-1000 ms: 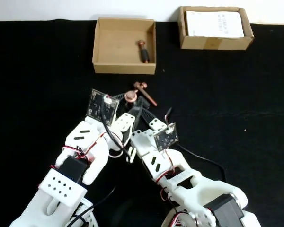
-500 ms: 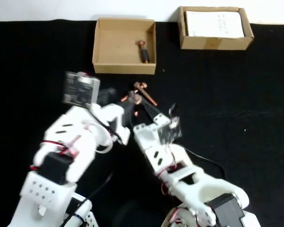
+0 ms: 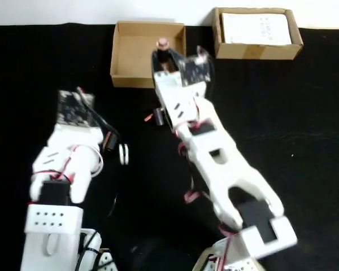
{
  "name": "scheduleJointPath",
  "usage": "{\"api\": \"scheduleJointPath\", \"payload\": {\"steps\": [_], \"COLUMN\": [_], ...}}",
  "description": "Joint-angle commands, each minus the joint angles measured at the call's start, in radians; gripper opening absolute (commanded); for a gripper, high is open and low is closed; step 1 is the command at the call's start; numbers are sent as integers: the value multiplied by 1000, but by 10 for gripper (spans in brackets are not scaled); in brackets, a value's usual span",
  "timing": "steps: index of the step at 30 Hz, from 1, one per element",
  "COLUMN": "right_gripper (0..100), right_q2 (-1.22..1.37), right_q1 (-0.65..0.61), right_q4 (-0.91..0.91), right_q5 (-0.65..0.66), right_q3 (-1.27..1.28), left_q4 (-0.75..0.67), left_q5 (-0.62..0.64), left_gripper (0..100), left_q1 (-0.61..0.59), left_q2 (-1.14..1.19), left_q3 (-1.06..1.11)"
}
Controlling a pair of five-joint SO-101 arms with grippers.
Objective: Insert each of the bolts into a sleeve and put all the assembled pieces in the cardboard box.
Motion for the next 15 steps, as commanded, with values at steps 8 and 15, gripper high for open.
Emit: {"api": "scheduleJointPath", "payload": {"steps": [8, 15], "right_gripper": [7, 7], "right_q2": [358, 456], "right_q1": [70, 71], "right_q4": [-2, -4], "right_q5": [123, 126], "right_q3": [-367, -377], "left_q4": [-371, -370], "left_q5": [-26, -26], "left_gripper": [12, 12], "left_q1": [-12, -7], "left_q2": [4, 2], "left_q3": [400, 415]}}
